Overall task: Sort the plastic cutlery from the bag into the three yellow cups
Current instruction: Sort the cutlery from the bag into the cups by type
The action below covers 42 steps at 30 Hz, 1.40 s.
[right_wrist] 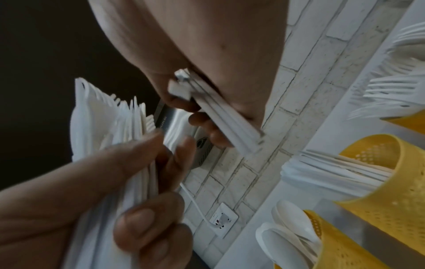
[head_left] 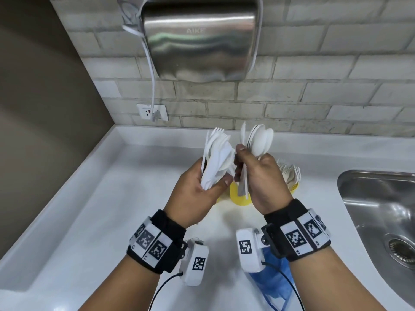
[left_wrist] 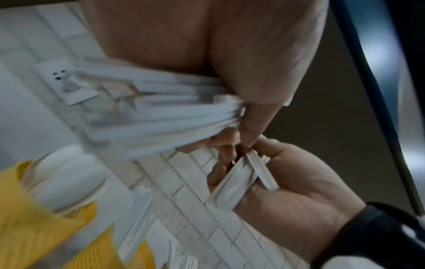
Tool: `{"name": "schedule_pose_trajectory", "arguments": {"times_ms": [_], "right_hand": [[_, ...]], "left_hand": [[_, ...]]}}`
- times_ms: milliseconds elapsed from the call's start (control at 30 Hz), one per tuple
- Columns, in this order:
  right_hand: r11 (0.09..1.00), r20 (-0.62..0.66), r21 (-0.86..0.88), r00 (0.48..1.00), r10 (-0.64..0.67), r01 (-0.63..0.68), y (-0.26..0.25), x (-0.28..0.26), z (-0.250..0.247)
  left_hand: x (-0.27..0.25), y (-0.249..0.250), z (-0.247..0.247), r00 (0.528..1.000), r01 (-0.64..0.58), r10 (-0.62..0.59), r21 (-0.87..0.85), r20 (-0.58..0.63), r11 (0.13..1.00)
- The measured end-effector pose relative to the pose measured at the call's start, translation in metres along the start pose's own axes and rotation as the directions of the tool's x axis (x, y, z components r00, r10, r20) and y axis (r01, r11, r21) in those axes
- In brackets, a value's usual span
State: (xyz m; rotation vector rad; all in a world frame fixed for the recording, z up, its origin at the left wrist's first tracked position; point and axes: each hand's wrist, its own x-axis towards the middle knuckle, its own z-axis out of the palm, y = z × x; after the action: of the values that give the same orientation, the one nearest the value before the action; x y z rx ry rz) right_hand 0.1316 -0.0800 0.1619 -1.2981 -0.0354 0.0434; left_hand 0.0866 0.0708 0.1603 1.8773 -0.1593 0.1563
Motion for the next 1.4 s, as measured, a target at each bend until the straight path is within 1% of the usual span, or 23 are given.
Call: {"name": "schedule_pose_trajectory", "arguments": {"times_ms": [67,133,200,267,300,367,433,500,567,667,733,800,867,933,1000,1067,1133,1200,1267,1333,1400], "right_hand": [[0.999,-0.03,0.037,0.999,-0.019,0.02,0.001,0.002,-0.001],[0.995,-0.038,0.077,0.997,-0.064,0.067,0.001,0.002,-0.001],[0.979,-0.015,0.142,0.989,-0.144,0.145,-0.002,0.0,0.0],[0.96,0.012,0.18,0.975,-0.22,0.214,-0.003,-0.001,0.001],[0.956,0.021,0.187,0.972,-0.236,0.228,-0.002,-0.002,0.003],[0.954,0.039,0.208,0.973,-0.227,0.214,0.001,-0.003,0.005],[0.961,0.069,0.226,0.981,-0.182,0.162,0.007,-0.006,0.005],[0.977,0.081,0.176,0.987,-0.138,0.122,0.017,-0.009,0.005],[0.993,0.059,0.045,0.992,-0.115,0.113,0.024,-0.012,0.004],[0.972,0.0,-0.16,0.984,-0.176,0.174,0.029,-0.013,-0.001],[0.953,-0.021,-0.244,0.981,-0.192,0.181,0.029,-0.01,-0.009],[0.954,0.032,-0.263,0.99,-0.139,0.143,0.026,-0.009,-0.016],[0.966,0.06,-0.236,0.994,-0.09,0.102,0.023,-0.007,-0.02],[0.972,-0.001,-0.216,0.995,-0.098,0.096,0.025,0.0,-0.023],[0.96,-0.07,-0.266,0.991,-0.109,0.087,0.027,0.009,-0.027],[0.945,-0.104,-0.319,0.988,-0.111,0.073,0.028,0.017,-0.028],[0.938,-0.12,-0.334,0.984,-0.134,0.087,0.028,0.025,-0.026],[0.916,-0.131,-0.386,0.977,-0.168,0.106,0.031,0.034,-0.019],[0.88,-0.14,-0.464,0.972,-0.189,0.104,0.038,0.042,-0.012],[0.846,-0.151,-0.528,0.972,-0.182,0.077,0.045,0.049,-0.004],[0.807,-0.128,-0.584,0.971,-0.201,0.09,0.05,0.053,0.003]], "left_hand": [[-0.001,-0.002,0.0,0.998,0.061,-0.063,-0.078,-0.016,0.995],[-0.002,-0.007,0.002,0.988,0.154,-0.157,-0.209,0.003,0.966],[-0.005,-0.014,0.006,0.959,0.279,-0.279,-0.372,0.055,0.885],[-0.009,-0.019,0.01,0.913,0.4,-0.386,-0.487,0.134,0.776],[-0.011,-0.02,0.012,0.89,0.444,-0.422,-0.534,0.172,0.72],[-0.011,-0.022,0.014,0.858,0.491,-0.457,-0.63,0.232,0.602],[-0.009,-0.023,0.015,0.841,0.508,-0.465,-0.698,0.276,0.505],[-0.008,-0.021,0.015,0.835,0.516,-0.461,-0.715,0.299,0.471],[-0.008,-0.021,0.015,0.834,0.521,-0.46,-0.71,0.305,0.474],[-0.008,-0.023,0.014,0.833,0.514,-0.479,-0.709,0.278,0.483],[-0.007,-0.026,0.009,0.839,0.487,-0.489,-0.731,0.239,0.478],[-0.005,-0.029,0.004,0.849,0.449,-0.497,-0.744,0.182,0.494],[-0.005,-0.031,-0.002,0.86,0.423,-0.49,-0.733,0.141,0.532],[-0.005,-0.033,-0.008,0.878,0.392,-0.469,-0.711,0.099,0.584],[-0.007,-0.035,-0.014,0.889,0.364,-0.456,-0.675,0.045,0.642],[-0.008,-0.036,-0.019,0.888,0.338,-0.458,-0.617,-0.041,0.711],[-0.011,-0.041,-0.02,0.889,0.309,-0.44,-0.541,-0.129,0.782],[-0.012,-0.044,-0.02,0.891,0.282,-0.415,-0.492,-0.183,0.824],[-0.013,-0.049,-0.02,0.897,0.277,-0.398,-0.46,-0.191,0.844],[-0.013,-0.05,-0.022,0.902,0.27,-0.387,-0.448,-0.193,0.852],[-0.014,-0.049,-0.023,0.904,0.266,-0.376,-0.423,-0.202,0.866]]}}
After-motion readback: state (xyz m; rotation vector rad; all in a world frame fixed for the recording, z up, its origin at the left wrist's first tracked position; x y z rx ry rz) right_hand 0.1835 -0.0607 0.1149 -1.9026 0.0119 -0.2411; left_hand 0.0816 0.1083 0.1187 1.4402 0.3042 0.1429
